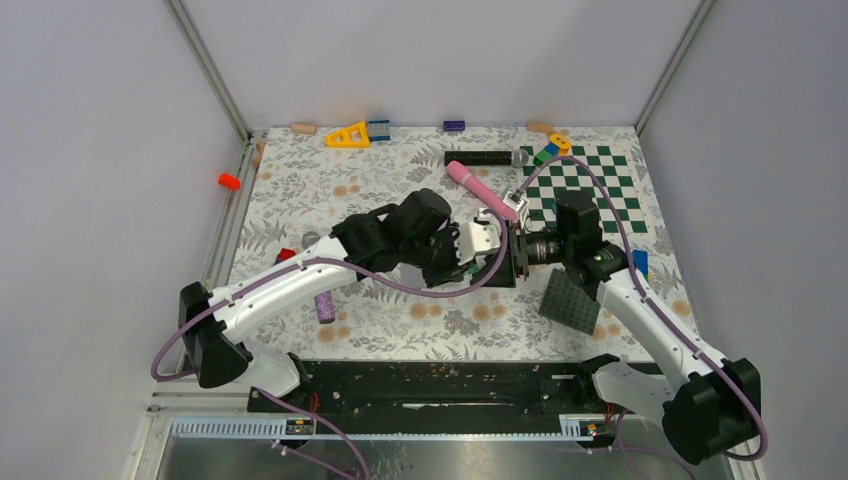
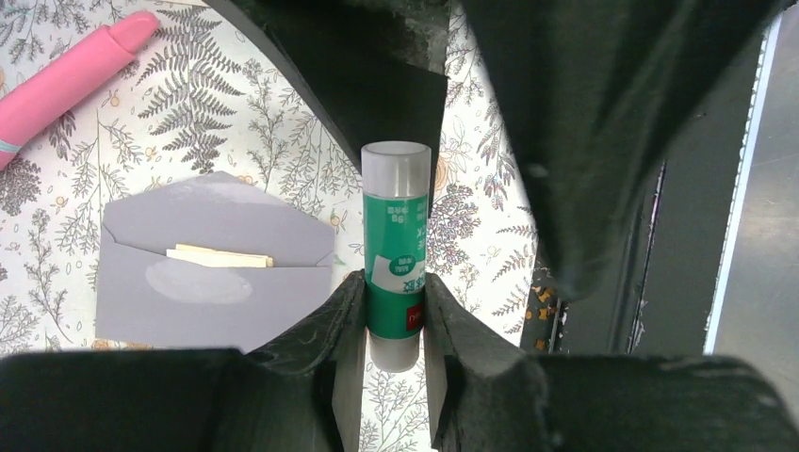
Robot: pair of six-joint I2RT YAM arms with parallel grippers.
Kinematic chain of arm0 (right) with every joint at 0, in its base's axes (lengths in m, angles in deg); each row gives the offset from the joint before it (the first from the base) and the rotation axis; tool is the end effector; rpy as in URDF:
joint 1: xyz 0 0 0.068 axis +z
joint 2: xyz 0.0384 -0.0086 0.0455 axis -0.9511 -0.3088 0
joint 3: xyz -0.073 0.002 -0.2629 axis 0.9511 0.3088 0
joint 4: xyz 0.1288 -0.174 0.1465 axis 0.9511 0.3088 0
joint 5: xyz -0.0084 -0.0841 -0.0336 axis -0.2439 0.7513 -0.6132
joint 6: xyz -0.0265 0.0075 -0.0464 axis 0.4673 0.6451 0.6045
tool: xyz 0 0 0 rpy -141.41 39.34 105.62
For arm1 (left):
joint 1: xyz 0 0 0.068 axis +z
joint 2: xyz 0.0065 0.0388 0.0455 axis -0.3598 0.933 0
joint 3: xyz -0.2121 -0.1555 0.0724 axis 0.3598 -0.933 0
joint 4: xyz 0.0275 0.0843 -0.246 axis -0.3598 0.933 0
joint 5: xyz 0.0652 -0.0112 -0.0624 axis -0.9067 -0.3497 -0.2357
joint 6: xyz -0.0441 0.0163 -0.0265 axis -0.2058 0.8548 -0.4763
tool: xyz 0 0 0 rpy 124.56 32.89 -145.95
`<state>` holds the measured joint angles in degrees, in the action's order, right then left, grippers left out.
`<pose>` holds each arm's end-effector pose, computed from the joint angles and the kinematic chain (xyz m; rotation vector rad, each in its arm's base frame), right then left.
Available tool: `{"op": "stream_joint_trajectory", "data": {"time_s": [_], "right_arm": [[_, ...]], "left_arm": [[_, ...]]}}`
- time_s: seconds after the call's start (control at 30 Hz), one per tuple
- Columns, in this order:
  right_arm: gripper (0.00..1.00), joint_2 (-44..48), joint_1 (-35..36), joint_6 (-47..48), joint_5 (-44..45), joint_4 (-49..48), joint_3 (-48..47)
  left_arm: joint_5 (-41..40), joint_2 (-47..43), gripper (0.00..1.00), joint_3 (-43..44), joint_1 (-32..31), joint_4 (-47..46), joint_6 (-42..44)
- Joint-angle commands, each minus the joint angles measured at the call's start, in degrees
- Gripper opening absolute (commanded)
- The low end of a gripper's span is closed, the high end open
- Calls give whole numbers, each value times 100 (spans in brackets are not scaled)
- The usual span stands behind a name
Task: Place the letter into the envelope and seal it
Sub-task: Unscrew the solid glue.
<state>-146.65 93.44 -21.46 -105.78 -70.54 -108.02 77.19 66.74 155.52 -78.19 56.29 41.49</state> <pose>0.2031 0.1144 0.3021 -0.7955 1.8729 1.6039 0.1606 -0.2670 0.3510 1.5877 1.7921 -0.6611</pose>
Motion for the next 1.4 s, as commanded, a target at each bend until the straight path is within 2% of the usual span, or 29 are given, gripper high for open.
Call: {"op": "stream_joint_trajectory", "data": {"time_s": [0.0,0.13,0.23,0.33,0.5,0.6,0.77,1.0,1.17,1.37], "right_arm": [[75,415,33,1192,-530,564,-186],[84,811,-32,3708,-276,1918,-398],[87,1118,-34,6261,56,2901,-499],[88,1220,-42,7625,320,3260,-494],[88,1387,-42,9156,162,3585,-382],[85,1447,-42,9330,-2,3608,-426],[73,1509,-42,9700,-178,3938,-434],[61,1678,-42,9846,-370,4009,-237],[61,1595,-33,9782,-578,3875,-246],[62,1503,-8,9442,-421,3428,-245]], "left_arm": [[31,-188,5,-15,15,-399,146],[478,-148,5,76,10,-138,240],[1058,-62,5,157,23,113,299],[1635,136,5,315,32,455,395],[2411,577,5,680,41,1018,579],[2600,833,5,907,46,1286,667],[2888,1026,4,1019,96,1425,718],[3406,1088,4,1112,547,1400,537],[3527,1159,4,1115,588,1397,506],[3565,1208,4,1124,590,1436,545]]}}
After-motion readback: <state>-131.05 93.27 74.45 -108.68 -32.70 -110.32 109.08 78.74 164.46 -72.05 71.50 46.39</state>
